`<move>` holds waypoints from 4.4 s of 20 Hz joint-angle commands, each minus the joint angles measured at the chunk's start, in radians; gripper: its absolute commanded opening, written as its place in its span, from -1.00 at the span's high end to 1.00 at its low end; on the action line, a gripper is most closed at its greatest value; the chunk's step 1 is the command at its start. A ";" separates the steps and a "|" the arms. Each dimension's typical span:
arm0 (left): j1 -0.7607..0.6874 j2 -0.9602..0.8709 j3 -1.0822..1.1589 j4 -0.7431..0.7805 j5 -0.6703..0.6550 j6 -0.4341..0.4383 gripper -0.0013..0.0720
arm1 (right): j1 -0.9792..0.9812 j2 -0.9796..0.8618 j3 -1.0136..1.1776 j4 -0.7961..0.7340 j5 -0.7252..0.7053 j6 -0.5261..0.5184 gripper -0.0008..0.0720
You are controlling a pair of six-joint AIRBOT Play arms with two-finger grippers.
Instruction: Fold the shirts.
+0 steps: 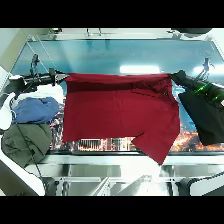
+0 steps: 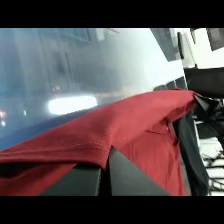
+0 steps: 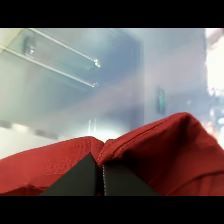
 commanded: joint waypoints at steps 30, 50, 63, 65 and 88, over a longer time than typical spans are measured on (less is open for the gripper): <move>-0.147 -0.045 0.171 0.693 -0.021 -0.279 0.29 | -0.098 -0.040 0.036 -0.523 0.158 0.202 0.37; 0.002 0.633 -0.730 0.877 -0.071 -0.484 0.28 | -0.200 0.621 -0.455 -0.807 0.456 0.563 0.92; -0.099 0.465 -0.805 0.770 0.031 -0.389 0.30 | -0.202 0.743 -0.525 -0.766 0.480 0.564 0.92; -0.118 0.466 -0.764 0.772 -0.010 -0.388 0.93 | -0.202 0.742 -0.525 -0.771 0.480 0.564 0.89; -0.128 0.465 -0.626 0.772 -0.056 -0.369 0.90 | -0.270 0.644 -0.977 -0.646 0.318 0.599 -0.28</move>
